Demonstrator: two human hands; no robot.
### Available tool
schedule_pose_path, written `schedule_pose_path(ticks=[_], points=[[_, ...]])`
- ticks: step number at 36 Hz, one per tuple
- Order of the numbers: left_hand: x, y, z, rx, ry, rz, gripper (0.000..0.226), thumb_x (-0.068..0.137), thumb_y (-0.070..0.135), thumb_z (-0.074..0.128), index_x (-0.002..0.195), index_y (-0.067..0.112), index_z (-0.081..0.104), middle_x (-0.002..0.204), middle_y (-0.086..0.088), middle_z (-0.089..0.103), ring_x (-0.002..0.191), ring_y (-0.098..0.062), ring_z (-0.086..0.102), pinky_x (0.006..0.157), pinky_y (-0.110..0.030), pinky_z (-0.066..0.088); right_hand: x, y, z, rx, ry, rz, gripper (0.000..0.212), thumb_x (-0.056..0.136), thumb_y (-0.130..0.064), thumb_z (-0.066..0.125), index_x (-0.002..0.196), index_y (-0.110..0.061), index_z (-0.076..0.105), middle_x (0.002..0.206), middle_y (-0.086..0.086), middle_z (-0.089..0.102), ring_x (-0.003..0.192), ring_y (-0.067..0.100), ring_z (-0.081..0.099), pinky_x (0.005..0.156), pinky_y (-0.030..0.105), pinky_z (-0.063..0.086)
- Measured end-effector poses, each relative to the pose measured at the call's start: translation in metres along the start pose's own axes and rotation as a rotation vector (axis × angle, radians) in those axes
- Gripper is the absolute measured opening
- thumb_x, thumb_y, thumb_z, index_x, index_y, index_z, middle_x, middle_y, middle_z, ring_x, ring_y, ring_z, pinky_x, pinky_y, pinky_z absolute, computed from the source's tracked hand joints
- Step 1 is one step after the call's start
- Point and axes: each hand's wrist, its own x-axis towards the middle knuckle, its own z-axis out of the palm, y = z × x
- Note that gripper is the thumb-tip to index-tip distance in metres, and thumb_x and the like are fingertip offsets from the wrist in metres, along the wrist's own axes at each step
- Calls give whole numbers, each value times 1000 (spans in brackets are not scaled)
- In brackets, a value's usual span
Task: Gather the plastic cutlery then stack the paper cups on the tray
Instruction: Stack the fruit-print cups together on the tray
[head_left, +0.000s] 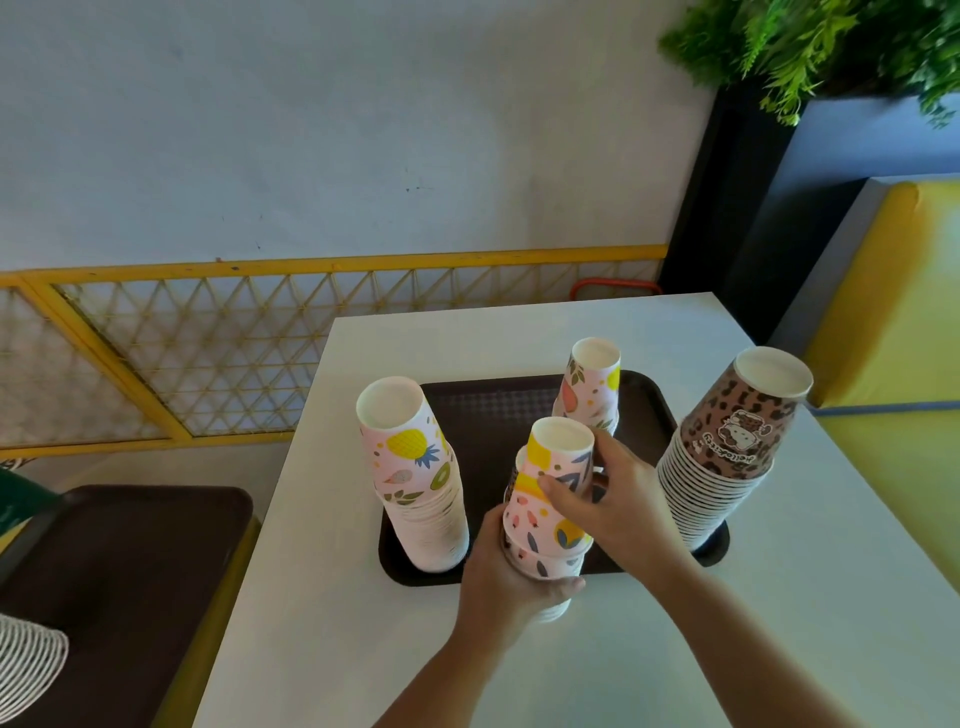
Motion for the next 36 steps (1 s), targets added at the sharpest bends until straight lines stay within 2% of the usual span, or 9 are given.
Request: schedule_pose_path(ticks=[6, 10, 13, 18, 22, 25, 27, 31, 36], points=[[-2, -2, -2, -13, -12, 24, 92, 37, 51, 81, 120, 25, 50, 113, 13, 64, 107, -5, 59, 91, -26, 52, 10, -4, -3, -29, 47, -34, 36, 74, -27, 73, 105, -24, 57, 85, -21, 62, 81, -7, 60, 66, 9, 48], [0, -5, -3, -48, -2, -17, 89, 36, 51, 82, 116, 25, 51, 109, 7, 67, 99, -8, 64, 87, -32, 55, 24, -20, -14, -9, 120, -92, 27, 76, -30, 69, 99, -22, 56, 82, -20, 61, 75, -12, 59, 62, 5, 48], [0, -4, -3, -37, 15, -27, 87, 34, 55, 79, 112, 30, 49, 107, 8, 65, 97, -9, 63, 83, -25, 55, 40, -38, -27, 37, 212, -137, 24, 78, -30, 67, 96, -20, 56, 82, -16, 62, 75, -6, 61, 62, 11, 51], [1, -5, -3, -37, 12, -50, 88, 34, 57, 77, 113, 29, 49, 106, 11, 64, 95, -4, 63, 80, -18, 54, 74, -66, -51, 94, 474, -249, 33, 83, -27, 65, 110, -11, 55, 90, -15, 59, 79, -9, 59, 66, 6, 47], [4, -6, -5, -40, 18, -62, 85, 35, 55, 78, 111, 32, 49, 104, 13, 65, 92, 4, 62, 79, -17, 54, 101, -67, -56, -17, 647, -281, 54, 76, -44, 61, 117, -10, 52, 109, 1, 61, 96, 8, 57, 78, 17, 46], [6, -7, -5, -41, 31, -65, 83, 35, 54, 79, 110, 31, 50, 104, 10, 65, 94, -5, 64, 82, -27, 56, 114, -54, -52, -104, 641, -241, 57, 78, -34, 67, 123, -6, 49, 119, 8, 57, 101, 7, 49, 75, -1, 34], [6, -7, -5, -40, 34, -62, 84, 35, 53, 79, 110, 31, 50, 106, 8, 65, 96, -8, 64, 83, -29, 56, 118, -43, -46, -146, 614, -202, 56, 79, -31, 68, 124, -4, 48, 120, 10, 55, 101, 9, 48, 70, -4, 32], [6, -5, -6, -42, 26, -50, 88, 35, 55, 76, 114, 28, 49, 108, 9, 64, 98, -9, 63, 83, -22, 55, 121, -20, -33, -180, 543, -105, 59, 79, -32, 68, 127, -5, 45, 121, 12, 55, 108, 23, 54, 79, 23, 43], [6, -2, -5, -25, 44, -43, 88, 35, 59, 73, 114, 30, 46, 108, 14, 60, 99, -7, 60, 82, -17, 52, 110, -10, -23, -185, 406, 24, 71, 78, -37, 69, 135, -10, 36, 133, 10, 46, 119, 25, 47, 87, 31, 42]])
